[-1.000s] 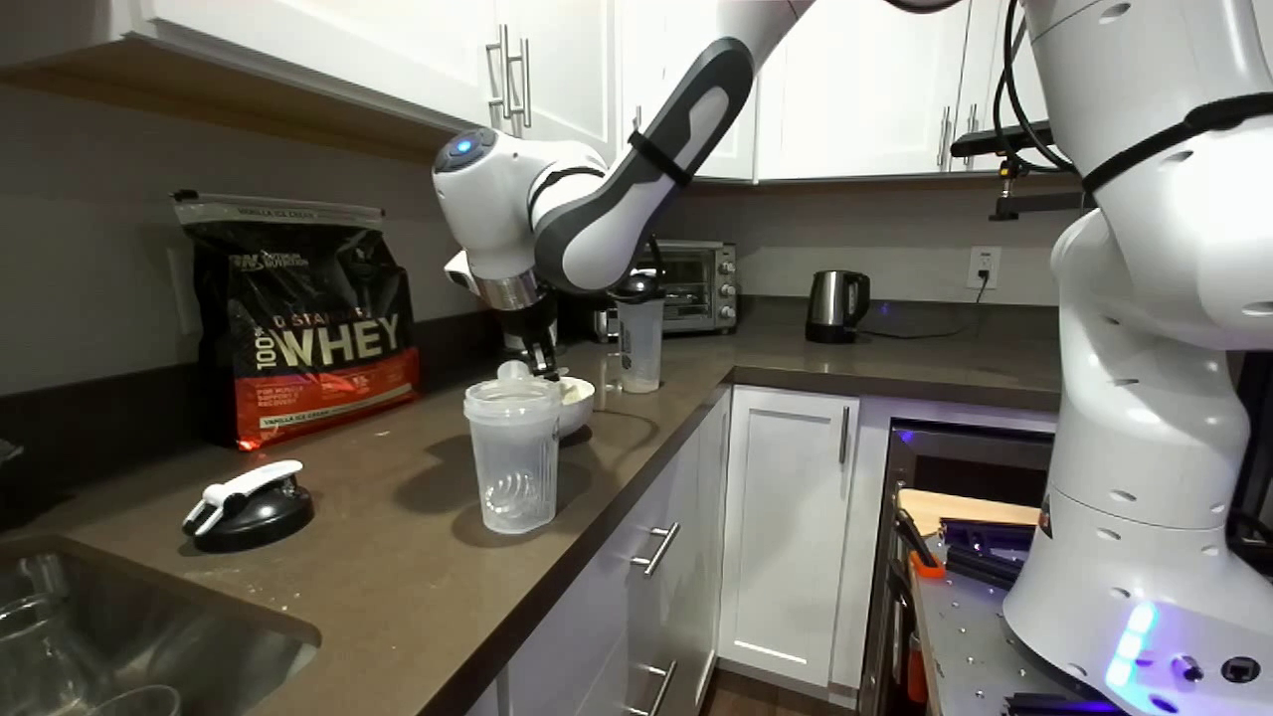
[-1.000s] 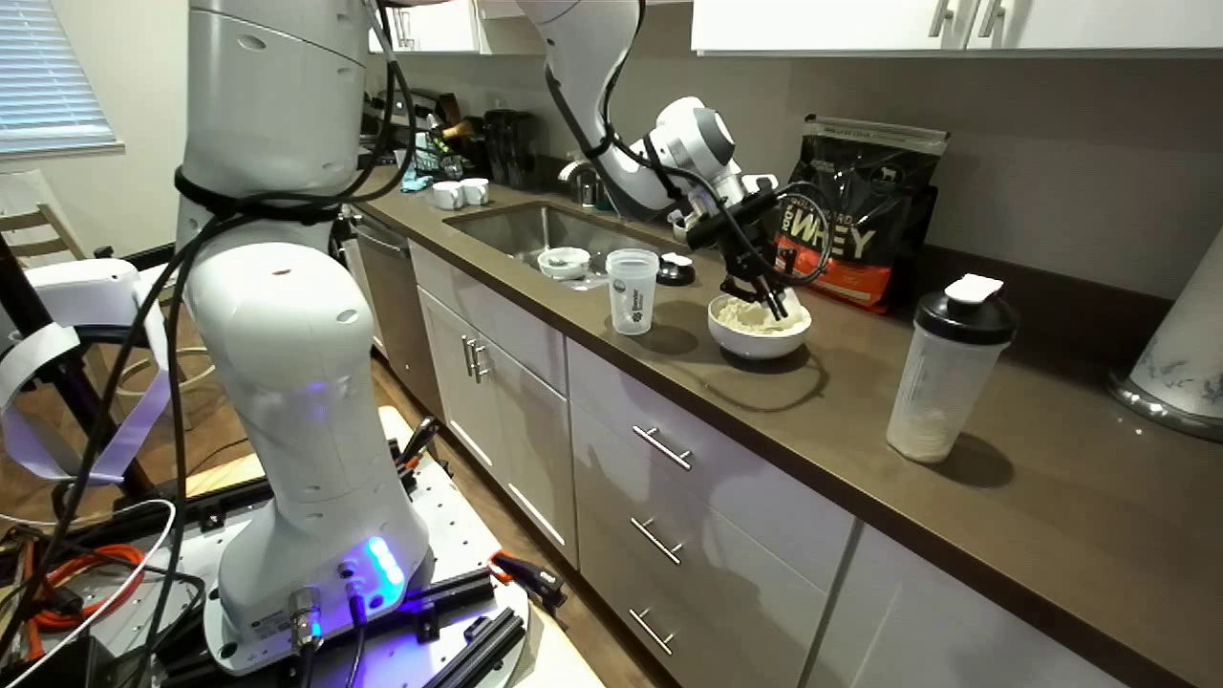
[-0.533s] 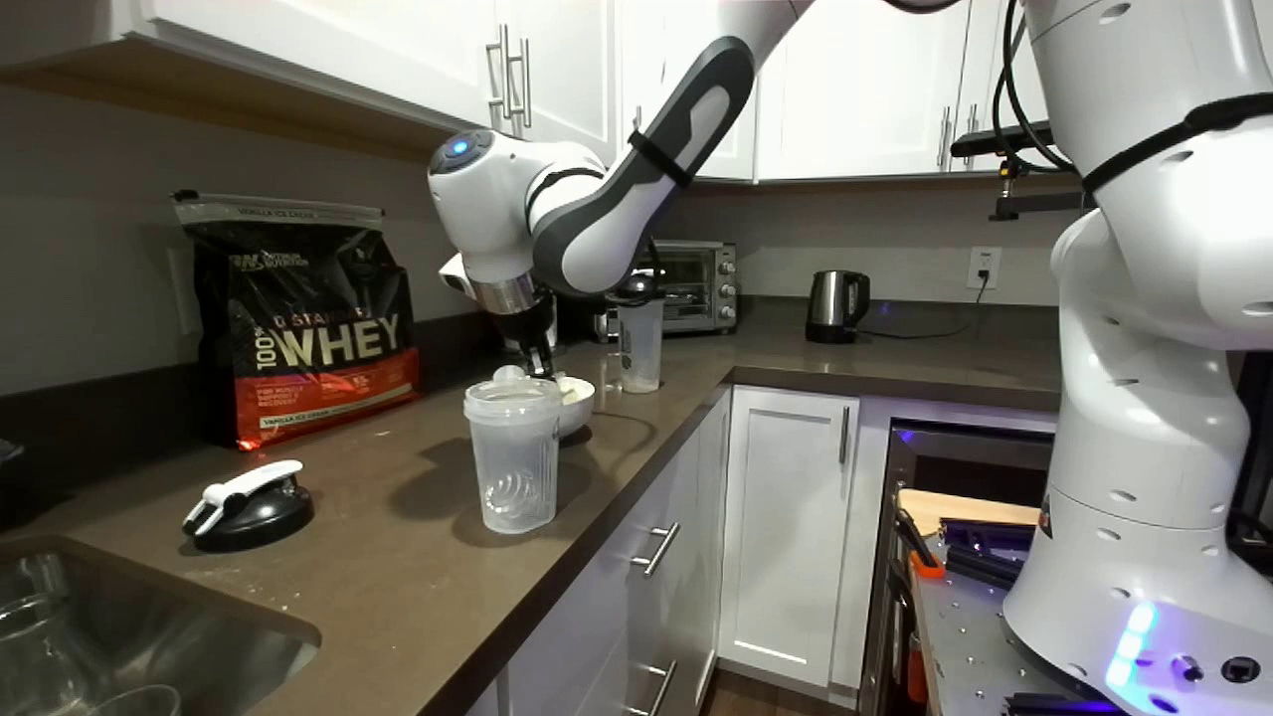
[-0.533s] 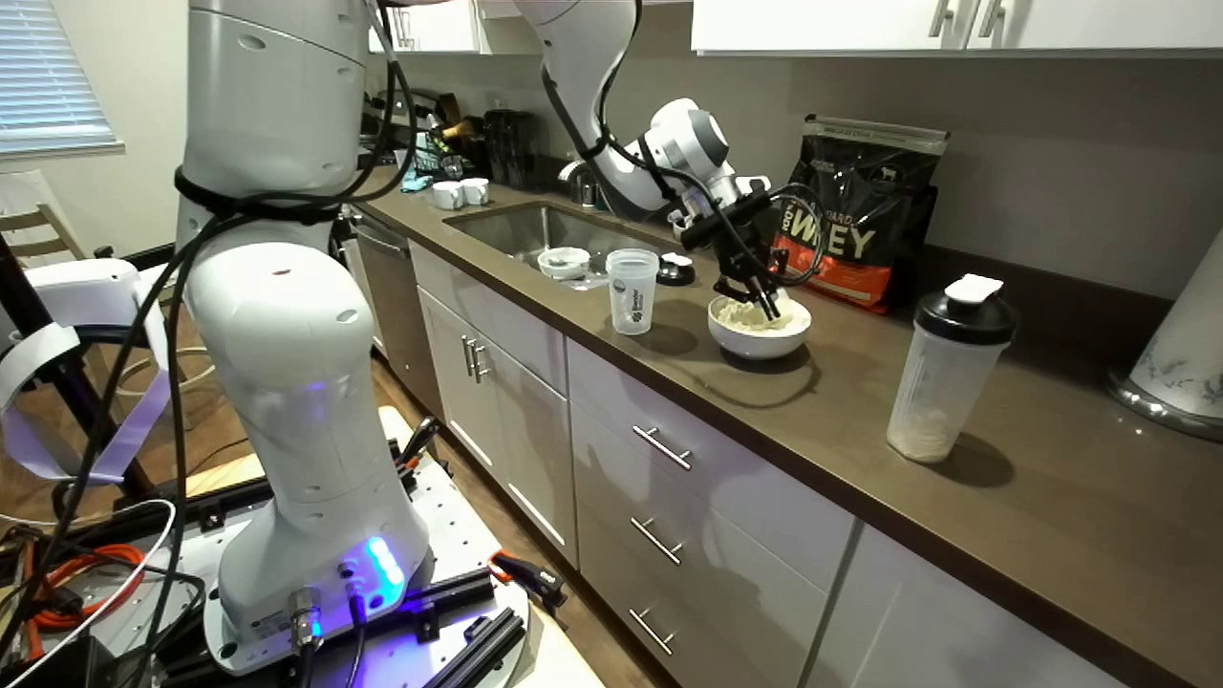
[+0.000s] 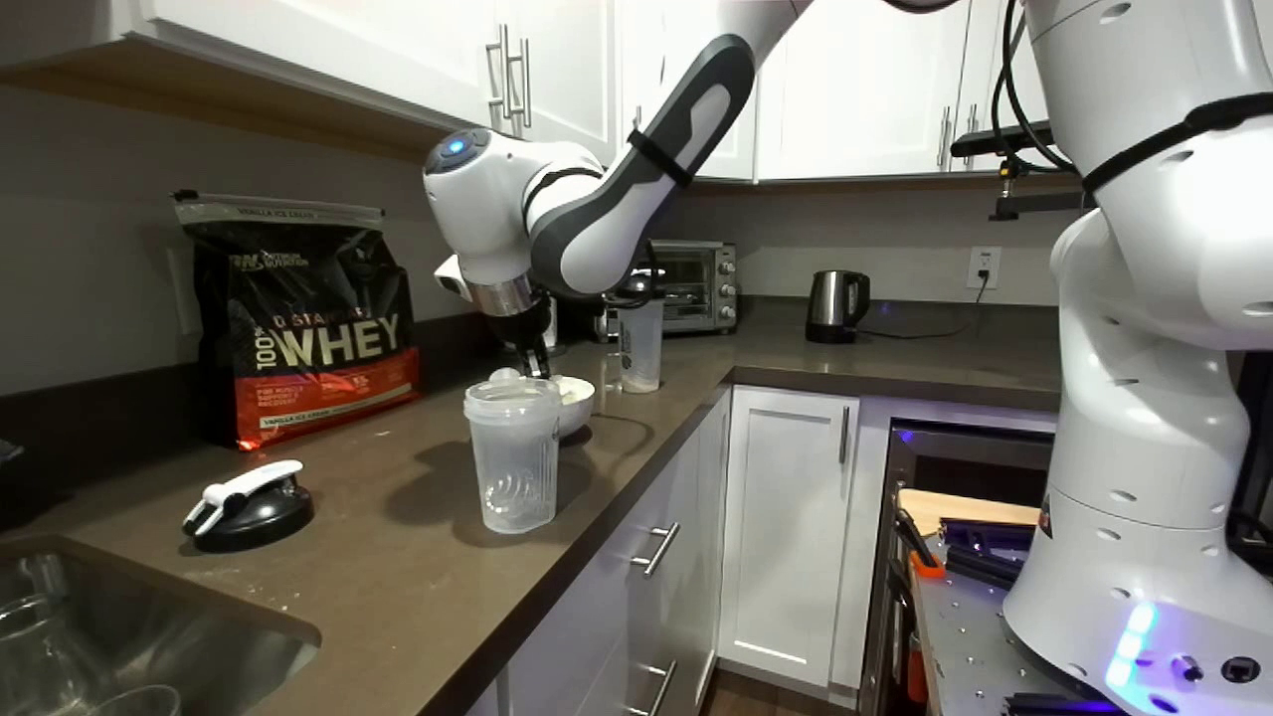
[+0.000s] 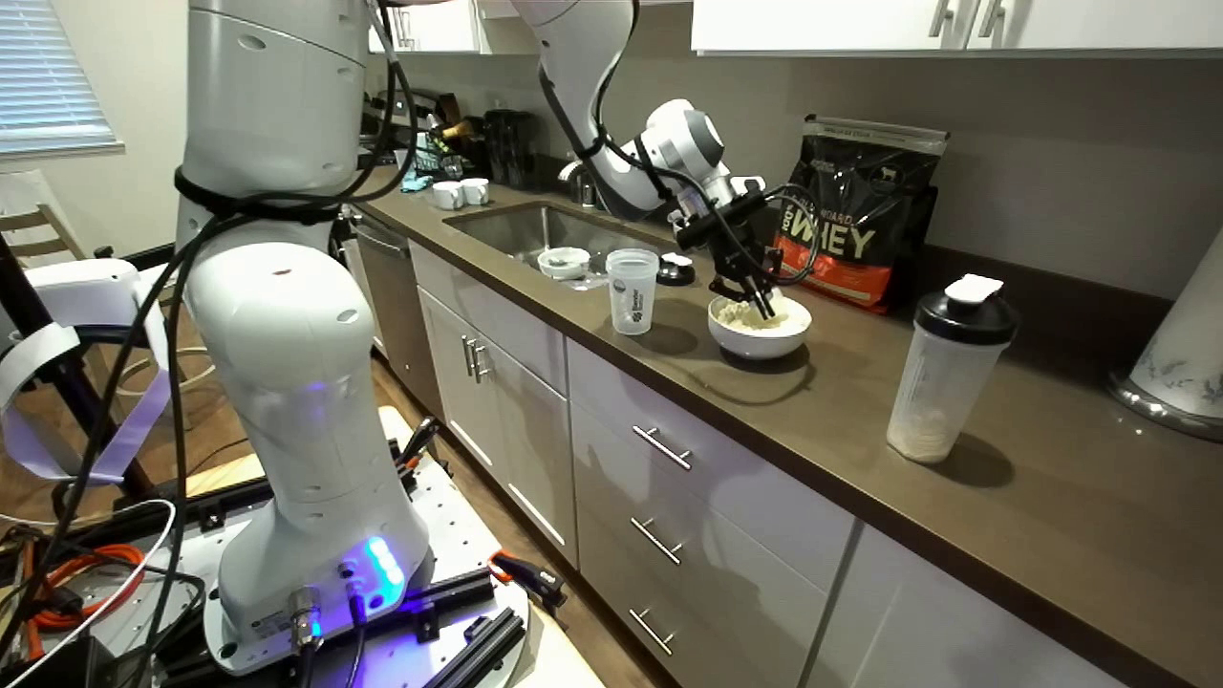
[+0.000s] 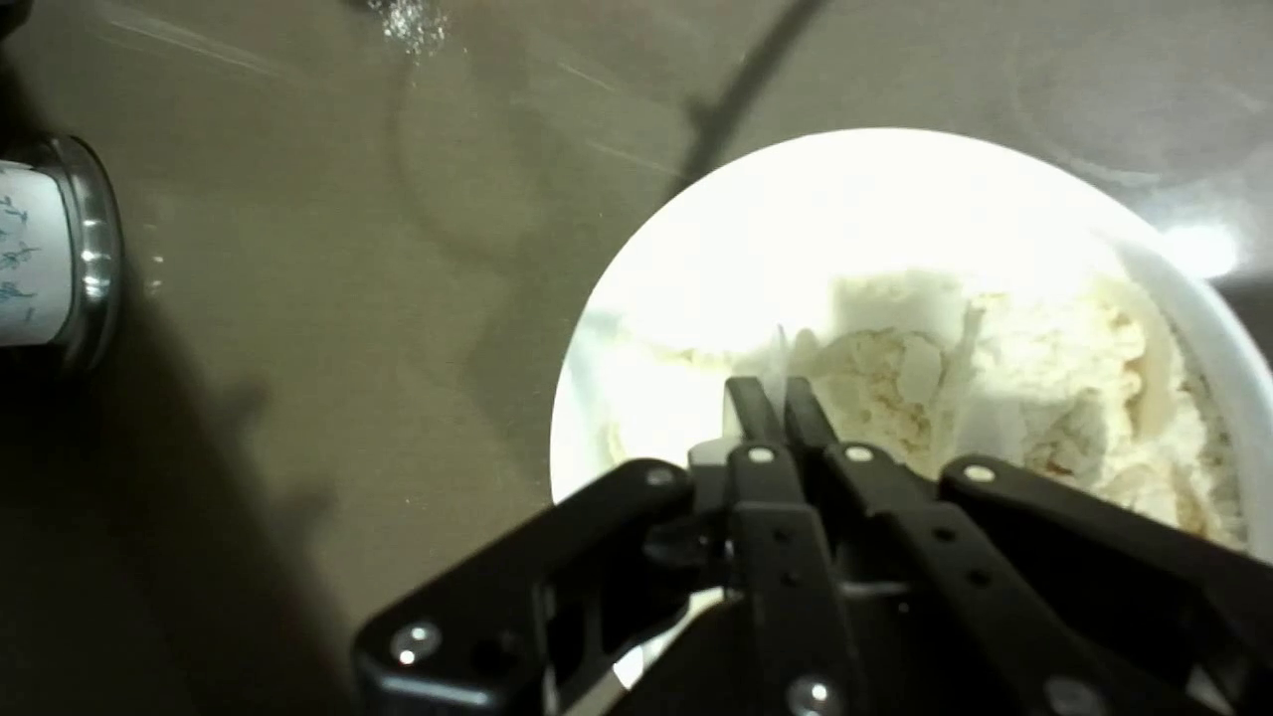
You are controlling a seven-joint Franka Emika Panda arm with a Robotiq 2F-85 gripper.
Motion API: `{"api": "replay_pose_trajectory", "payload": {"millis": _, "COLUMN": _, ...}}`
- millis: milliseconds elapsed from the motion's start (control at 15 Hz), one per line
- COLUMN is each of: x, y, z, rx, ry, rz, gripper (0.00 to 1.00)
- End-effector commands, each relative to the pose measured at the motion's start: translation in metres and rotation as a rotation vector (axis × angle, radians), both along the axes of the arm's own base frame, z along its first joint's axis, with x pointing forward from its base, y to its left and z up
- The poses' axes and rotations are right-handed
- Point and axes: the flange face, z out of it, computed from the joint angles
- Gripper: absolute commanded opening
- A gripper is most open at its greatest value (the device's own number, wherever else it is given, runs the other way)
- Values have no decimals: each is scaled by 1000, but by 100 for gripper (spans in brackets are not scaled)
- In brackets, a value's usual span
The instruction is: Take one scoop of whey powder from the bowl and put it in the cup on the left
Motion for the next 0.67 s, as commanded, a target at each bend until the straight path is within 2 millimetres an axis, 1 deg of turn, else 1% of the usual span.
{"api": "replay_pose_trajectory", "payload": {"millis": 0, "x": -9, "y": -3, "z": 5, "rx": -21, "ry": 8, "rz": -13, "gripper": 1}}
{"api": "replay_pose_trajectory", "payload": {"millis": 600, "x": -18, "y": -9, "z": 7, "rx": -29, "ry": 24, "rz": -35, "gripper": 1}}
